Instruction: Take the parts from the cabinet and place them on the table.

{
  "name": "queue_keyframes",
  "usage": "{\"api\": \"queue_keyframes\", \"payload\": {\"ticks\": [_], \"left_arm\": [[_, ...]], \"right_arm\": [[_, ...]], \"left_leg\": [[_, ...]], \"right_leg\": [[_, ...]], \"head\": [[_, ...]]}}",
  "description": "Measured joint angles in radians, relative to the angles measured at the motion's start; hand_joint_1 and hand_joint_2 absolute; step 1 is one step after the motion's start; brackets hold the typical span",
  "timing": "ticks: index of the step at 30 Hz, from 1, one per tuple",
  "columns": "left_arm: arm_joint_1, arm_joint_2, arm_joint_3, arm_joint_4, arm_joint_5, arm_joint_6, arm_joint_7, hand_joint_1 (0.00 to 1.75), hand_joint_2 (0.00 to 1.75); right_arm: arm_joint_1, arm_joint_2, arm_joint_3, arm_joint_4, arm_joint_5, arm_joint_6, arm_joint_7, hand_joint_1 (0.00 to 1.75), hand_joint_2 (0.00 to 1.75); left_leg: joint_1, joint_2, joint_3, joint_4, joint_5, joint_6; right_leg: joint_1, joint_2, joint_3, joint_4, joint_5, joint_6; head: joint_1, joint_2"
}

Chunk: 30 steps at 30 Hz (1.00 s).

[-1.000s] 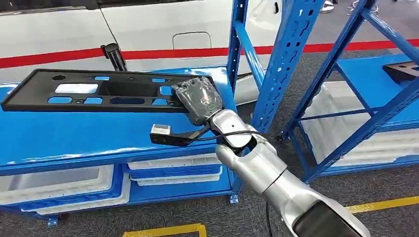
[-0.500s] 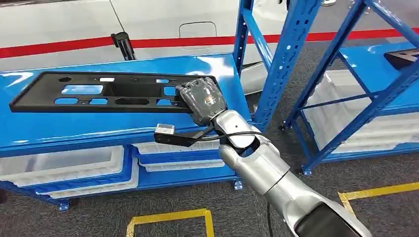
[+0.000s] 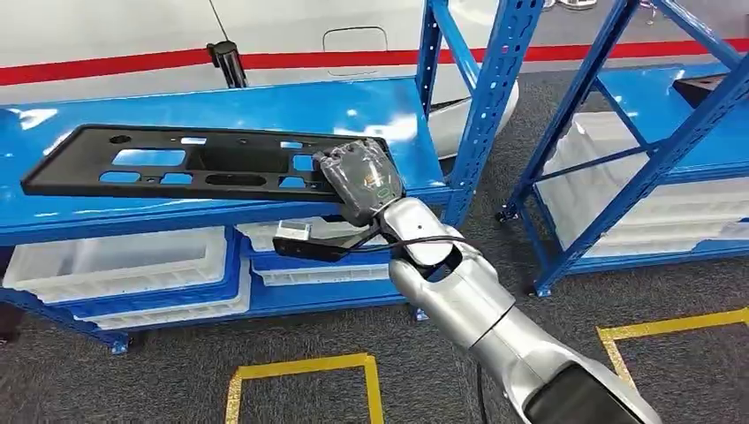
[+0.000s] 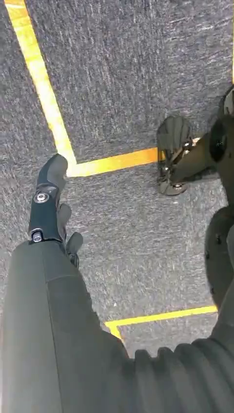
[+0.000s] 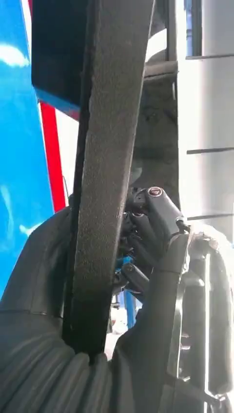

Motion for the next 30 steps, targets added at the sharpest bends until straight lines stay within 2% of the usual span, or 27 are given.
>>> {"api": "queue_keyframes", "payload": {"ticks": [1,2,4,5,6,7,8,9,10,11,12,13,14,16,17,18,19,20,21,22,23,24,26,27,28,29,30], "left_arm": [[0.0,0.0,0.0,0.0,0.0,0.0,0.0,0.0,1.75],[0.0,0.0,0.0,0.0,0.0,0.0,0.0,0.0,1.75],[-0.003,0.0,0.0,0.0,-0.001,0.0,0.0,0.0,1.75],[-0.003,0.0,0.0,0.0,-0.001,0.0,0.0,0.0,1.75],[-0.003,0.0,0.0,0.0,-0.001,0.0,-0.001,0.0,1.75],[-0.003,0.0,0.0,0.0,-0.001,0.0,0.0,0.0,1.75],[-0.003,0.0,0.0,0.0,-0.002,0.0,0.0,0.0,1.75],[-0.003,0.0,0.0,0.0,-0.002,0.0,0.0,0.0,1.75],[-0.003,0.0,0.0,0.0,-0.003,0.0,0.0,0.0,1.75],[-0.003,-0.001,0.0,0.0,-0.003,0.0,0.0,0.0,1.75],[-0.004,-0.001,0.0,0.0,-0.003,0.0,0.0,0.0,1.75],[-0.004,-0.003,0.0,0.0,-0.005,0.0,0.0,0.0,1.75],[-0.003,-0.003,0.0,0.0,-0.006,0.0,0.0,0.0,1.75],[-0.002,-0.003,0.0,0.0,-0.006,0.0,0.0,0.0,1.75],[0.001,-0.004,0.0,0.001,-0.006,0.0,0.0,0.0,1.75],[0.002,-0.003,0.0,0.001,-0.006,0.0,0.0,0.0,1.75],[0.003,0.0,0.0,0.001,-0.006,0.0,0.0,0.0,1.75],[0.006,0.0,0.0,0.001,-0.006,0.0,0.0,0.0,1.75],[0.007,0.0,0.0,0.001,-0.006,0.0,-0.001,0.0,1.75],[0.006,0.0,0.0,0.001,-0.006,0.0,-0.001,0.0,1.75],[0.005,0.0,0.0,0.001,-0.006,0.0,-0.001,0.0,1.75],[0.006,0.001,0.0,0.001,-0.006,0.0,-0.001,0.0,1.75],[0.006,0.003,0.0,0.001,-0.006,0.0,-0.001,0.0,1.75],[0.004,0.003,0.0,0.0,-0.007,0.0,-0.001,0.0,1.75],[0.002,-0.006,0.0,0.001,-0.007,-0.001,-0.002,0.0,1.75],[0.001,-0.002,0.0,0.0,-0.007,-0.001,-0.001,0.0,1.75],[0.0,-0.002,0.0,0.001,-0.007,0.0,-0.001,0.0,1.75]], "right_arm": [[0.0,0.0,0.0,0.0,0.0,0.0,0.0,1.75,1.75],[0.0,-0.002,-0.001,0.0,0.0,0.0,0.0,1.75,1.75],[0.0,-0.003,-0.002,-0.001,0.0,0.0,0.0,1.75,1.75],[0.0,-0.005,-0.002,-0.001,0.0,0.0,0.0,1.75,1.75],[0.001,-0.006,-0.002,-0.001,0.0,0.0,0.0,1.75,1.75],[0.001,-0.008,-0.002,-0.001,0.0,0.0,0.0,1.75,1.75],[0.002,-0.009,-0.002,-0.001,0.0,0.001,0.0,1.75,1.75],[0.002,-0.009,-0.003,-0.001,0.0,0.001,0.0,1.75,1.75],[0.002,-0.009,-0.003,-0.001,0.0,0.001,0.0,1.75,1.75],[0.002,-0.009,-0.003,-0.001,0.0,0.001,0.0,1.75,1.75],[0.002,-0.008,-0.004,-0.002,0.0,0.001,0.0,1.75,1.75],[0.001,-0.005,-0.006,-0.006,0.0,0.001,0.0,1.75,1.75],[0.0,-0.003,-0.008,-0.008,0.001,0.001,0.0,1.75,1.75],[0.0,-0.003,-0.008,-0.007,0.001,0.001,0.0,1.75,1.75],[0.003,-0.003,-0.008,-0.007,0.001,0.001,0.0,1.75,1.75],[0.003,-0.002,-0.008,-0.007,0.001,0.002,0.0,1.75,1.75],[0.002,0.0,-0.008,-0.007,0.002,0.002,0.0,1.75,1.75],[0.002,0.003,-0.008,-0.007,0.002,0.003,0.0,1.75,1.75],[0.003,0.003,-0.008,-0.007,0.002,0.003,0.0,1.75,1.75],[0.003,0.003,-0.008,-0.007,0.002,0.003,0.0,1.75,1.75],[0.004,0.003,-0.007,-0.007,0.002,0.004,0.0,1.75,1.75],[0.006,0.002,-0.007,-0.007,0.002,0.004,0.0,1.75,1.75],[0.007,0.002,-0.007,-0.006,0.002,0.005,0.0,1.75,1.75],[0.007,0.003,-0.007,-0.007,0.002,0.005,0.0,1.75,1.75],[0.005,0.003,-0.009,-0.008,-0.001,0.003,0.0,1.75,1.75],[0.006,0.007,-0.01,-0.008,-0.005,0.002,0.0,1.75,1.75],[0.008,0.007,-0.015,-0.008,-0.011,-0.001,0.001,1.75,1.75]], "left_leg": [[-0.003,0.0,-0.006,-0.002,0.008,0.011],[0.005,0.005,-0.012,-0.016,0.028,0.029],[0.0,0.011,-0.039,-0.018,0.054,0.05],[-0.002,0.01,-0.055,-0.018,0.065,0.052],[-0.003,0.011,-0.072,-0.018,0.079,0.053],[-0.003,0.012,-0.087,-0.017,0.09,0.052],[-0.003,0.013,-0.109,-0.016,0.106,0.05],[-0.003,0.015,-0.124,-0.016,0.118,0.048],[-0.003,0.015,-0.14,-0.016,0.13,0.044],[-0.003,0.015,-0.152,-0.016,0.14,0.041],[-0.003,0.015,-0.159,-0.015,0.151,0.037],[-0.006,0.015,-0.168,-0.015,0.16,0.029],[-0.003,0.017,-0.169,-0.02,0.174,0.022],[0.0,0.016,-0.17,-0.041,0.203,0.01],[-0.004,0.013,-0.171,-0.052,0.216,0.002],[0.006,0.011,-0.183,-0.049,0.189,0.001],[0.004,0.011,-0.195,-0.003,0.113,0.0],[0.006,0.01,-0.206,0.066,0.048,-0.003],[0.007,0.007,-0.223,0.144,0.001,-0.009],[0.007,0.005,-0.233,0.208,-0.021,-0.014],[0.01,0.005,-0.233,0.262,-0.016,-0.018],[0.014,0.006,-0.214,0.261,0.008,-0.024],[0.03,0.008,-0.118,0.138,0.071,-0.041],[0.035,0.006,-0.072,0.059,0.056,-0.061],[0.023,-0.004,-0.056,0.04,0.034,-0.059],[0.024,-0.012,-0.062,0.038,0.032,-0.047],[0.018,-0.012,-0.072,0.04,0.029,-0.044]], "right_leg": [[-0.001,0.0,-0.001,-0.004,0.01,0.008],[0.008,-0.001,-0.009,-0.001,0.009,0.015],[0.002,0.0,-0.046,0.068,-0.081,-0.002],[0.001,0.0,-0.065,0.138,-0.134,-0.009],[-0.001,0.0,-0.086,0.22,-0.178,-0.01],[-0.001,0.0,-0.097,0.279,-0.196,-0.004],[-0.002,0.0,-0.092,0.324,-0.183,0.012],[-0.002,0.0,-0.069,0.313,-0.156,0.025],[-0.001,0.0,-0.025,0.267,-0.121,0.037],[-0.001,0.0,0.031,0.194,-0.101,0.038],[0.0,0.0,0.098,0.103,-0.109,0.027],[0.011,0.0,0.178,-0.008,-0.148,0.009],[0.016,0.001,0.189,-0.055,-0.161,0.001],[0.021,0.002,0.164,-0.048,-0.143,0.0],[0.012,0.002,0.157,-0.062,-0.125,-0.01],[-0.014,-0.002,0.164,-0.071,-0.109,-0.022],[-0.009,0.0,0.151,-0.072,-0.093,-0.039],[-0.007,-0.001,0.139,-0.073,-0.082,-0.047],[-0.007,-0.001,0.129,-0.071,-0.075,-0.044],[-0.006,-0.002,0.119,-0.067,-0.069,-0.041],[-0.007,-0.003,0.109,-0.061,-0.064,-0.036],[-0.009,-0.005,0.099,-0.055,-0.061,-0.034],[-0.02,-0.005,0.077,-0.03,-0.061,-0.031],[-0.022,-0.004,0.065,-0.01,-0.066,-0.023],[-0.007,-0.002,0.044,0.002,-0.065,-0.014],[-0.003,0.003,0.038,0.016,-0.064,-0.008],[0.0,0.004,0.031,0.019,-0.058,0.001]], "head": [[0.002,0.0],[0.002,0.0],[0.006,0.0],[0.006,0.0],[0.006,0.0],[0.006,0.0],[0.005,0.0],[0.006,0.0],[0.006,0.0],[0.005,0.0],[0.005,0.0],[0.006,0.0],[0.001,0.0],[0.006,0.0],[0.0,0.0],[-0.001,0.0],[0.0,0.0],[-0.02,0.0],[-0.018,0.0],[-0.02,0.0],[-0.02,0.0],[-0.019,0.0],[-0.019,0.0],[-0.019,0.0],[-0.031,0.0],[-0.027,0.0],[-0.021,0.0]]}}
